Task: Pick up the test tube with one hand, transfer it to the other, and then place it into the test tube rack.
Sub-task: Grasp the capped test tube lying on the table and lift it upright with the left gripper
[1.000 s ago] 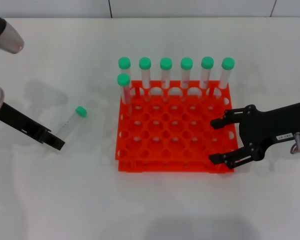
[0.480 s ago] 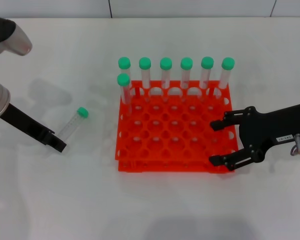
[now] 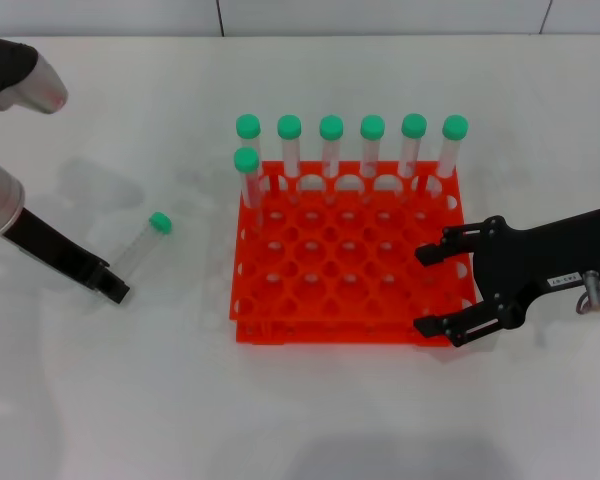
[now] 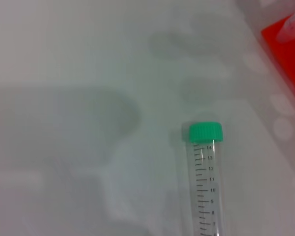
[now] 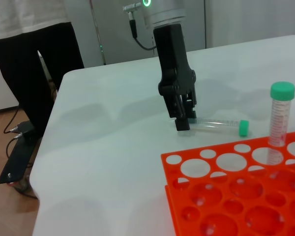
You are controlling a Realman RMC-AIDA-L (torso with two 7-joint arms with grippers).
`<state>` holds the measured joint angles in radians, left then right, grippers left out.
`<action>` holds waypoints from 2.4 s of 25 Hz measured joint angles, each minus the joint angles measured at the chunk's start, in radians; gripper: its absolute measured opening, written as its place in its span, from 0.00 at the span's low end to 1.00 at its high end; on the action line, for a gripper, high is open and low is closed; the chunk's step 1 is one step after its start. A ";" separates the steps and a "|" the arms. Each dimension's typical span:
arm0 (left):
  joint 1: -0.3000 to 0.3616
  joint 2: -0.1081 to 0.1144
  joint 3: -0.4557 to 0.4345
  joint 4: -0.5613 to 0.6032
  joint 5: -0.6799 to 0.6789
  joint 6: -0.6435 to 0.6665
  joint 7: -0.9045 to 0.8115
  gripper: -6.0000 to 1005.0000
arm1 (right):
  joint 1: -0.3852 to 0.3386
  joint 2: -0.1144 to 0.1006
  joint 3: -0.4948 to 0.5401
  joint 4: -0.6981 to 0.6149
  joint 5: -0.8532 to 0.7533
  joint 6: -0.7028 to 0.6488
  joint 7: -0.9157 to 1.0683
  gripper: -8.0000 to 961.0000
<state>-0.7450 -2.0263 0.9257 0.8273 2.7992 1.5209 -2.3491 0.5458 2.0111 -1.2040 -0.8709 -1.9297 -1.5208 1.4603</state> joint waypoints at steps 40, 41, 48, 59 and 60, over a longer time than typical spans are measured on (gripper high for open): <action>0.241 0.039 -0.162 -0.005 -1.097 0.024 0.834 0.21 | -0.009 0.004 0.000 0.001 0.018 0.000 0.000 0.90; 0.223 0.051 -0.160 -0.031 -1.095 0.041 0.855 0.21 | -0.009 0.004 0.000 0.001 0.024 -0.001 0.000 0.90; 0.118 0.092 -0.153 -0.127 -0.980 0.124 0.917 0.21 | -0.007 0.005 0.000 -0.004 0.048 -0.001 -0.001 0.90; -0.035 0.089 -0.153 -0.249 -0.768 0.099 0.944 0.22 | -0.001 0.005 -0.002 -0.004 0.075 0.003 -0.005 0.90; -0.045 0.086 -0.153 -0.256 -0.749 0.091 0.943 0.22 | -0.001 0.005 -0.002 -0.003 0.075 0.003 -0.005 0.90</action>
<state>-0.7900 -1.9405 0.7731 0.5712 2.0506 1.6115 -1.4056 0.5445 2.0156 -1.2057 -0.8740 -1.8544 -1.5174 1.4557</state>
